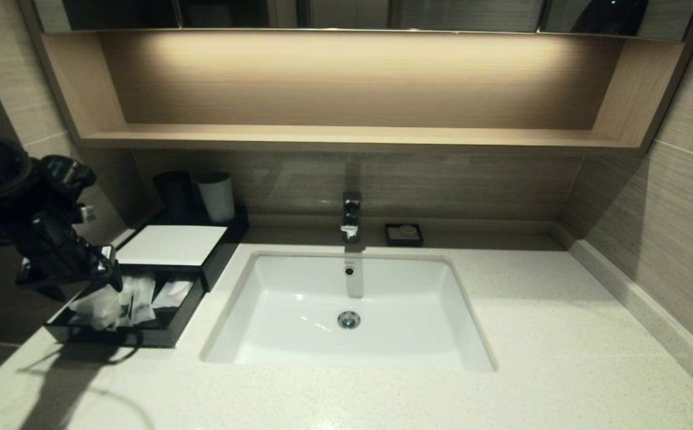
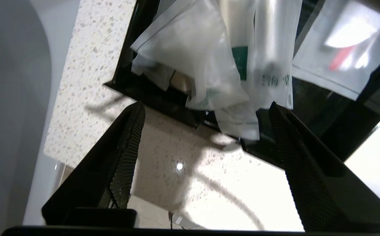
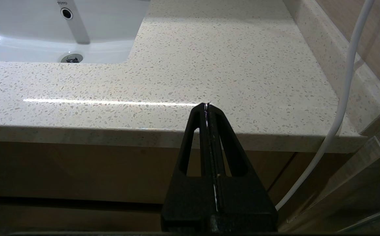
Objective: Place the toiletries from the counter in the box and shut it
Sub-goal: Place the bathroom toiletry into the drawer, then close the drawer
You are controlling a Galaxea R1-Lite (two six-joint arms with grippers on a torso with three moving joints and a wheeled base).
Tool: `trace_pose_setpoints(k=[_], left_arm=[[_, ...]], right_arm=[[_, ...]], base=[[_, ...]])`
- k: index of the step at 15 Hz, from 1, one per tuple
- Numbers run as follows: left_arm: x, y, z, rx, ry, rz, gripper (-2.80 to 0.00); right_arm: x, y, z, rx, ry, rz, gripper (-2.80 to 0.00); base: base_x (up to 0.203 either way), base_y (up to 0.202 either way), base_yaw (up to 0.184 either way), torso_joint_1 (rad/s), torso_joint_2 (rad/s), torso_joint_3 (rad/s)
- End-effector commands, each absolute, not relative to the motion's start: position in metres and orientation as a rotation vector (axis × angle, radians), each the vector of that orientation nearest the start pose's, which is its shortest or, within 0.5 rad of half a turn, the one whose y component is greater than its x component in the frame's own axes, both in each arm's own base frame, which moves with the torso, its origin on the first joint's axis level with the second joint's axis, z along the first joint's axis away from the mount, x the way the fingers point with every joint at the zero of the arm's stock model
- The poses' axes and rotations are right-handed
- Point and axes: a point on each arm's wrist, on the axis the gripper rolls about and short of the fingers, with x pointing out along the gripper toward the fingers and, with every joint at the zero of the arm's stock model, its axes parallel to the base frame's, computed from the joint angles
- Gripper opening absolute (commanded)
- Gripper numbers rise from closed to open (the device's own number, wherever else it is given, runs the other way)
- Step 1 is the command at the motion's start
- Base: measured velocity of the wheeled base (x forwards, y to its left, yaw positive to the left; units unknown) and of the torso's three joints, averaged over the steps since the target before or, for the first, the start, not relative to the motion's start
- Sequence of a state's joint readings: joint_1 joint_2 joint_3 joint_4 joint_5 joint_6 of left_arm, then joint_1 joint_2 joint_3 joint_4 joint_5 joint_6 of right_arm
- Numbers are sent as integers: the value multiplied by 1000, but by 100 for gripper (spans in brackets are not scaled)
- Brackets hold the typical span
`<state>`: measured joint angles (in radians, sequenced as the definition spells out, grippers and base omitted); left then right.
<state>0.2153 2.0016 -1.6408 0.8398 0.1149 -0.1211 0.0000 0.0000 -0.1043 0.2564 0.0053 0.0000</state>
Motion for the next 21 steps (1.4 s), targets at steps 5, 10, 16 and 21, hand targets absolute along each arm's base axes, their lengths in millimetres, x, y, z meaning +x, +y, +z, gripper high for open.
trace_pose_setpoints(k=[5,10,16,21], left_arm=[[272,58,216,-154,1218,350,-280],[230,47,184,-145,1375,340,-280],[260,70,139,-165,1427,366,-280],[290,77,109,-169,1427,361,-280]], right_arm=[[-33,0,78,0,153,6,-280],[-33,0,78,0,153,7,-280],[-33,0,78,0,153,6,-280],[-33,0,78,0,153,6,-280]], base=[[0,0,0,0,0,0],[0,0,0,0,0,0],[0,0,0,0,0,0],[0,0,0,0,0,0]])
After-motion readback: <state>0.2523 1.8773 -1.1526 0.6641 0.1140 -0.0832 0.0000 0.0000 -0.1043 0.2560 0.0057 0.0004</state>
